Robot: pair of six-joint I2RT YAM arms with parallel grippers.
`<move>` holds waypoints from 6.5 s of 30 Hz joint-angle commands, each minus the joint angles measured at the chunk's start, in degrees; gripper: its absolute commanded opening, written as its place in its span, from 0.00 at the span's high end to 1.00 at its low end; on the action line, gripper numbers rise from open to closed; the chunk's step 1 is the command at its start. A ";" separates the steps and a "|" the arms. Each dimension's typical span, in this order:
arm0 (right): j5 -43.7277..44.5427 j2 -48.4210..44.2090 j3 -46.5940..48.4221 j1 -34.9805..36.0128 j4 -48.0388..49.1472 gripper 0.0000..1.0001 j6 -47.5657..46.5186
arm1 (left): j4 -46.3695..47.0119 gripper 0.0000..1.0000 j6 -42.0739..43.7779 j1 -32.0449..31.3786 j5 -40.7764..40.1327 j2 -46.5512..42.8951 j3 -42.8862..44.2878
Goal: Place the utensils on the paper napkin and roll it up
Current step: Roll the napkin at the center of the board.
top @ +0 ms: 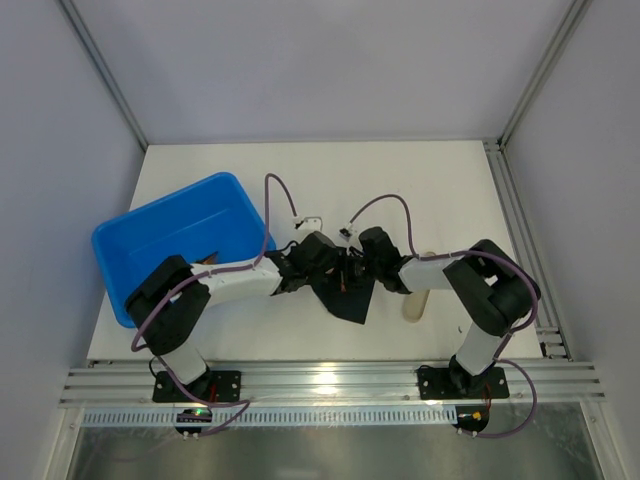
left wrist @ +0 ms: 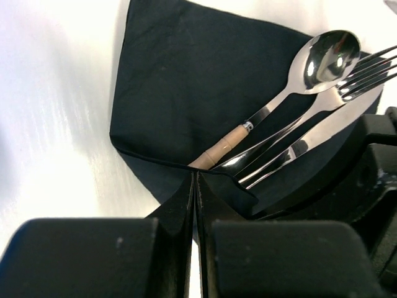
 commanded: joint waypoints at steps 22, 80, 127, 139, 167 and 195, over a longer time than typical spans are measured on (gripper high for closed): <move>-3.22 4.49 -2.73 0.91 8.53 0.96 2.14 | 1.38 1.00 -1.76 1.44 0.76 1.95 -0.03; -4.71 0.27 -7.65 1.61 8.79 0.96 0.56 | 0.86 1.00 -2.29 1.96 0.85 3.79 -0.56; 2.23 -9.49 -6.50 0.56 -1.84 0.96 -3.31 | 0.86 1.00 -2.29 1.96 1.56 2.83 -1.09; 2.85 -7.29 -7.47 0.56 -0.61 0.96 -2.60 | 0.33 1.00 -2.11 1.96 1.47 2.39 -1.00; -1.28 -3.95 -7.65 1.08 4.83 0.96 -0.23 | 0.59 1.00 -2.20 1.96 1.73 2.65 -1.26; -1.20 -7.01 -6.24 2.14 0.10 0.96 -1.19 | 0.77 1.00 -2.46 1.96 1.73 2.83 -1.79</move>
